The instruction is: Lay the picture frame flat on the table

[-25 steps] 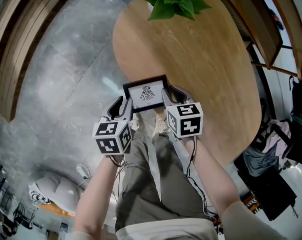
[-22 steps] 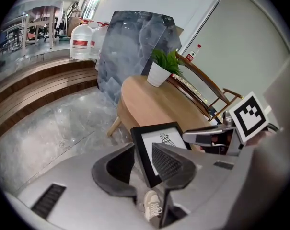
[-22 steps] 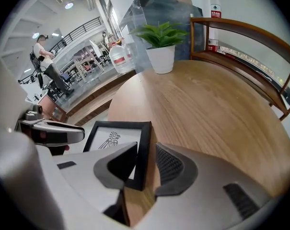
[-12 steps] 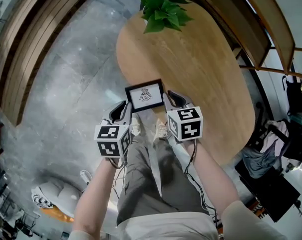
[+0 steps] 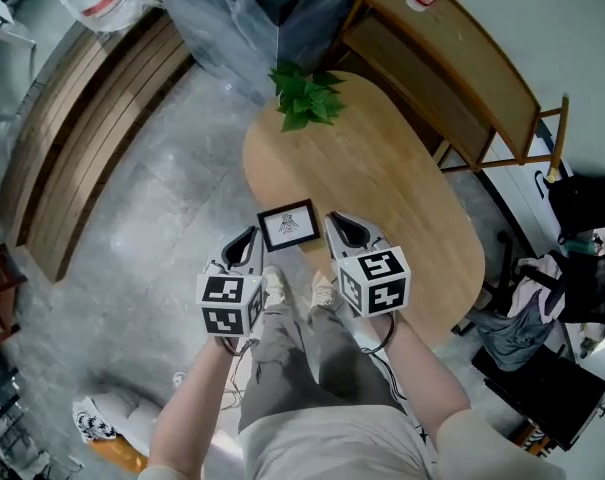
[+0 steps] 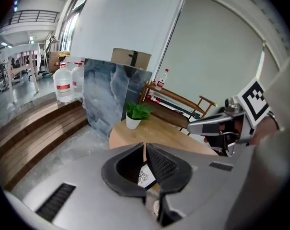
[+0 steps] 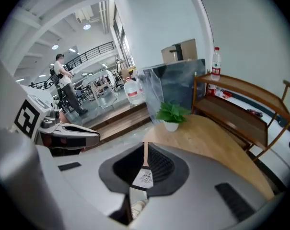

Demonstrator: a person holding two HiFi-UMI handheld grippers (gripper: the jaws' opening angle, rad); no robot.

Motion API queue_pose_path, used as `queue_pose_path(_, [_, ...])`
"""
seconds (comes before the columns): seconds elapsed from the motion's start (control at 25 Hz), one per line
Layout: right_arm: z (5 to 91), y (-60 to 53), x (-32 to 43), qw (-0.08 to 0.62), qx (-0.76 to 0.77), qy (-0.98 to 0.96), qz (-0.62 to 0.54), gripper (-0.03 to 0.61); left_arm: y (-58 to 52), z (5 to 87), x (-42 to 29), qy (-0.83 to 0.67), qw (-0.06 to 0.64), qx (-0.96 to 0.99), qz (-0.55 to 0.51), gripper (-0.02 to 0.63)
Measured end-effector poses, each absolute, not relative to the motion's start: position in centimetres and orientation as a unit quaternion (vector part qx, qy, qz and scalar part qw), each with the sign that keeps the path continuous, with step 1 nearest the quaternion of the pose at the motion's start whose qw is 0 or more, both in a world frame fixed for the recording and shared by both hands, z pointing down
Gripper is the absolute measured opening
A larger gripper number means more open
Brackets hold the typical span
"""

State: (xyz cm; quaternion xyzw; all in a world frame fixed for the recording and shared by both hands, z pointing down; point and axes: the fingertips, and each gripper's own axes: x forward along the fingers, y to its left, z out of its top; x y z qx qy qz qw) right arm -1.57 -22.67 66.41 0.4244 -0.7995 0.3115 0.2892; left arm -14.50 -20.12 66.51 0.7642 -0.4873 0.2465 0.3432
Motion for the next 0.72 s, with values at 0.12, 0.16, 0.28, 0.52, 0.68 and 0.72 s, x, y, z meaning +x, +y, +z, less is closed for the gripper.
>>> queue_pose_path(0.12, [60.5, -23.0, -1.5, 0.258, 0.436, -0.813, 0.288, 0.01, -20.7, 61.1, -14.1, -0.491, 0.303, 0.782, 0.235, 0.02])
queue_pose_path(0.16, [58.6, -23.1, -1.4, 0.247, 0.439, -0.818, 0.278, 0.008, -20.9, 59.3, -14.1, -0.494, 0.29, 0.787, 0.229, 0.02])
queue_pose_path(0.28, [53.0, -23.3, -1.4, 0.222, 0.443, -0.833, 0.247, 0.008, -21.1, 53.7, -13.8, -0.502, 0.258, 0.798, 0.21, 0.02])
queue_pose_path(0.52, [42.3, -22.7, -2.0, 0.174, 0.435, -0.862, 0.194, 0.006, -20.4, 43.2, -13.8, -0.51, 0.217, 0.816, 0.162, 0.02])
queue_pose_path(0.68, [36.7, -21.9, -1.9, 0.146, 0.434, -0.876, 0.154, 0.006, -20.1, 37.1, -13.3, -0.508, 0.18, 0.832, 0.133, 0.02])
queue_pose_path(0.72, [35.5, -21.6, -1.7, 0.142, 0.435, -0.877, 0.146, 0.006, -19.8, 35.8, -13.2, -0.508, 0.171, 0.835, 0.127, 0.02])
